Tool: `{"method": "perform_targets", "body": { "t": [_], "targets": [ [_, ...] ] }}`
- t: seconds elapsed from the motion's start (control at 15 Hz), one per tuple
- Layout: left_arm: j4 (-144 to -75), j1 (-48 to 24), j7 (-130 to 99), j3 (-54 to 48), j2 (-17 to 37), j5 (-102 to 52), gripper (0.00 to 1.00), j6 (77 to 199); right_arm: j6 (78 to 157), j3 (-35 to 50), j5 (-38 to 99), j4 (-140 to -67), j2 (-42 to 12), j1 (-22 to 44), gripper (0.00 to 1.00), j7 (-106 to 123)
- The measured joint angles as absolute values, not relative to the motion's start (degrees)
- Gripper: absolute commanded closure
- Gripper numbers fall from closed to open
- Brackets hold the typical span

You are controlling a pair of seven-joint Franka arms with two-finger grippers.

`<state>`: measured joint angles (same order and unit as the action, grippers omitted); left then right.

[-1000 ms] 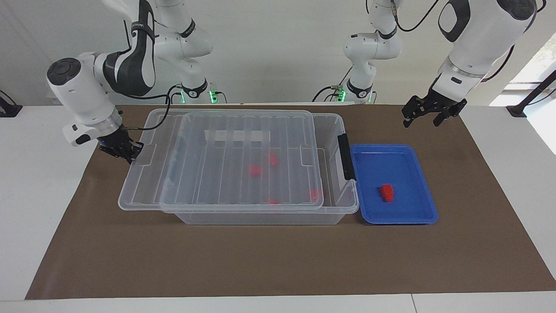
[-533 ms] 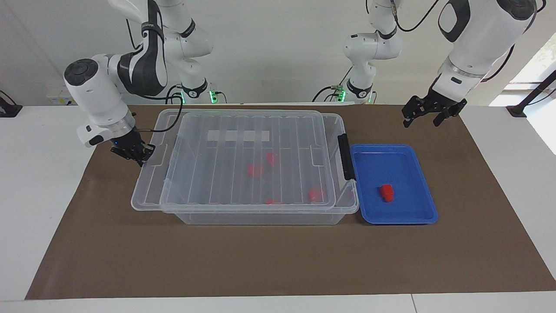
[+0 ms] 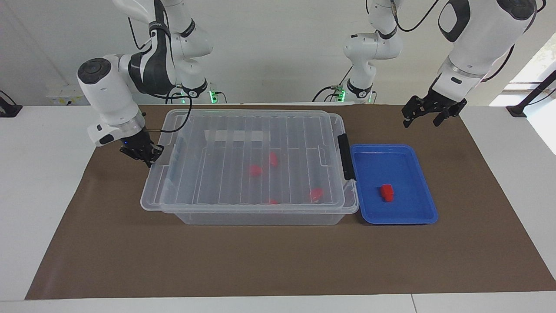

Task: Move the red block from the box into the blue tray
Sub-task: 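Push the clear lid closed over the box with the right gripper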

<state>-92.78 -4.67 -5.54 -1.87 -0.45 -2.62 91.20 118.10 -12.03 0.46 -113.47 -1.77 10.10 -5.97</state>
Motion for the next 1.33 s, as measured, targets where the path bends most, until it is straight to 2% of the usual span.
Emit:
{"method": "perform_targets", "body": {
  "t": [1.33],
  "targets": [
    [-92.8,-4.7,-5.5,-1.9,-0.5,-2.6,0.0,91.2,118.2,-9.6,0.6,-113.9,-1.2,10.1,1.0,-8.8]
  ]
}}
